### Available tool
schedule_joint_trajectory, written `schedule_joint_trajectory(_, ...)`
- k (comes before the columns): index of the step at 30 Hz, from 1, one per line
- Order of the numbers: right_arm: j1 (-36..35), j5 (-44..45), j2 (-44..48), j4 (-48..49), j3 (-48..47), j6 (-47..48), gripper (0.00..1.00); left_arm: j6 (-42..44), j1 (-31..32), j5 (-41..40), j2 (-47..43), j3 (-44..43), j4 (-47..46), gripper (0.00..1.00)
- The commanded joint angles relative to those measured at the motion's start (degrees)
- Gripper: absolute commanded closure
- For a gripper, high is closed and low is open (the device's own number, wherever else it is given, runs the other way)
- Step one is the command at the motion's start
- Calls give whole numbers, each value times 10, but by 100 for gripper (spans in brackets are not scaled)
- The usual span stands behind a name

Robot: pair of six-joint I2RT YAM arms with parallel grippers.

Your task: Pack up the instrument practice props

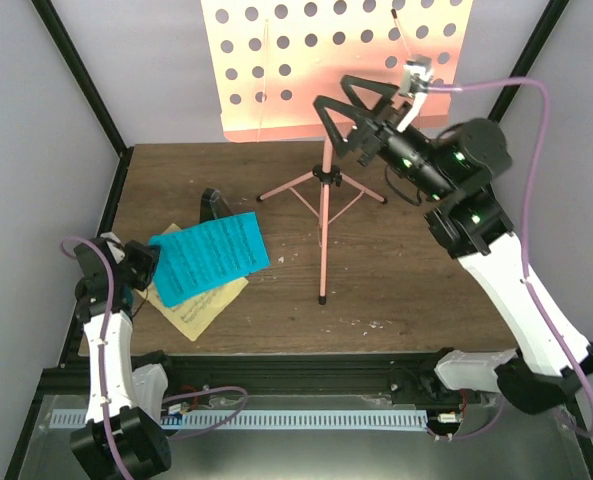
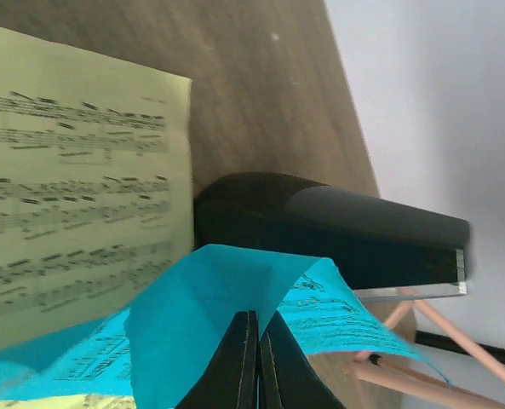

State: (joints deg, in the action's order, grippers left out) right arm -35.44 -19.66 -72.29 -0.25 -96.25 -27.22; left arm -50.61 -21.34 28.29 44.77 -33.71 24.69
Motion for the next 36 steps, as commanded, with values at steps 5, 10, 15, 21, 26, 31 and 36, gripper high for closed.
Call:
schedule_joint_trajectory(5,0,105,116,-16,107,61,0,70,-8,-99,-2,-5,78,100)
schedule_joint_trajectory(10,0,151,150,-41,143,80,0,120,-12,-158,15,-44,104,100)
schedule_joint_trajectory(15,0,180,174,-55,181,88,0,146,-18,-231,26,-67,133,100)
schedule_joint_trajectory(21,0,199,191,-73,211,89,0,160,-38,-286,30,-66,153,100)
schedule_joint_trajectory(26,0,204,197,-89,230,86,0,171,-74,-255,50,-41,130,100)
schedule_joint_trajectory(31,0,226,218,-110,256,81,0,187,-116,-218,94,-29,100,100)
schedule_joint_trajectory(36,0,261,260,-132,299,76,0,205,-117,-221,122,-31,78,95)
